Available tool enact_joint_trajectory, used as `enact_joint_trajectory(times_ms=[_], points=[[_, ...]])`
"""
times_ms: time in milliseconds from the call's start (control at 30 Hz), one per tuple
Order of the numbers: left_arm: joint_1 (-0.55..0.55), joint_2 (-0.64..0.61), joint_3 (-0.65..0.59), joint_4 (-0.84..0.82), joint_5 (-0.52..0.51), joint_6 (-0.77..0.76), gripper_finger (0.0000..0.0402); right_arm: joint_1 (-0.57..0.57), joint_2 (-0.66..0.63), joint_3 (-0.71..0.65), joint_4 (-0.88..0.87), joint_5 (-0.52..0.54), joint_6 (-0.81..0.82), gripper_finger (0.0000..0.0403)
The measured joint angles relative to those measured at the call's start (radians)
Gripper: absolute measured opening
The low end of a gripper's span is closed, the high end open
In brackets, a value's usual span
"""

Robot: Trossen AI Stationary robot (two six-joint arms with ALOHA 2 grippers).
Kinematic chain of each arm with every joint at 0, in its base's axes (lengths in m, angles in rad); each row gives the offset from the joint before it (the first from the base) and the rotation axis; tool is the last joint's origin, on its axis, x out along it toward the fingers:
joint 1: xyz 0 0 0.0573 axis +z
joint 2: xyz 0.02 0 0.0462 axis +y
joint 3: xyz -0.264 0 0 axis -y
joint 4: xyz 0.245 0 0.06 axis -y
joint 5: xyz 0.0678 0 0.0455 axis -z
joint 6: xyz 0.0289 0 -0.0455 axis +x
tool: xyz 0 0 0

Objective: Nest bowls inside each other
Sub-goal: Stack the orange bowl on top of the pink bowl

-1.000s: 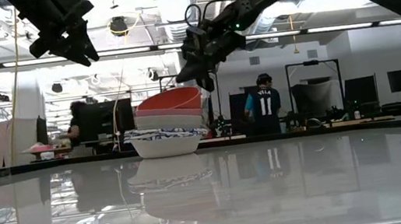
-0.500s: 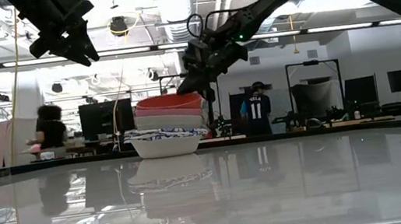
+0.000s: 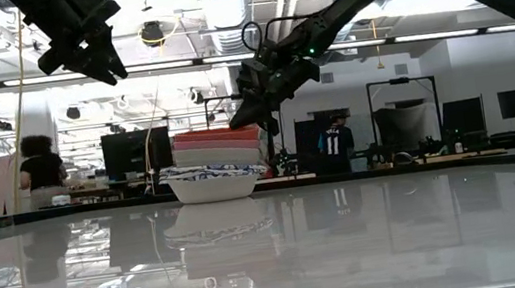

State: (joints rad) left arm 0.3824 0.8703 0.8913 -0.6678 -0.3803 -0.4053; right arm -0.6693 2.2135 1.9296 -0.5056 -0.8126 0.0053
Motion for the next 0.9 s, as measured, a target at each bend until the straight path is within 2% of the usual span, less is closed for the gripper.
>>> enact_joint_trajectory(times_ms=[400, 633, 767, 900], points=[[0.0, 0.0, 0.0, 0.0, 0.002, -0.001, 0.0142, -0.001, -0.001, -0.049, 0.079, 0.002, 0.058, 0.0002], [0.0, 0.0, 0.0, 0.018, 0.025, -0.002, 0.0142, -0.002, -0.008, 0.042, 0.074, -0.051, 0.076, 0.0003], [0.0, 0.0, 0.0, 0.107, 0.063, 0.03, 0.0142, 0.01, -0.043, 0.102, 0.074, -0.077, 0.073, 0.0003], [0.014, 0.04, 0.0, 0.277, 0.112, 0.103, 0.0131, 0.008, -0.113, 0.121, 0.064, -0.089, 0.074, 0.0003]])
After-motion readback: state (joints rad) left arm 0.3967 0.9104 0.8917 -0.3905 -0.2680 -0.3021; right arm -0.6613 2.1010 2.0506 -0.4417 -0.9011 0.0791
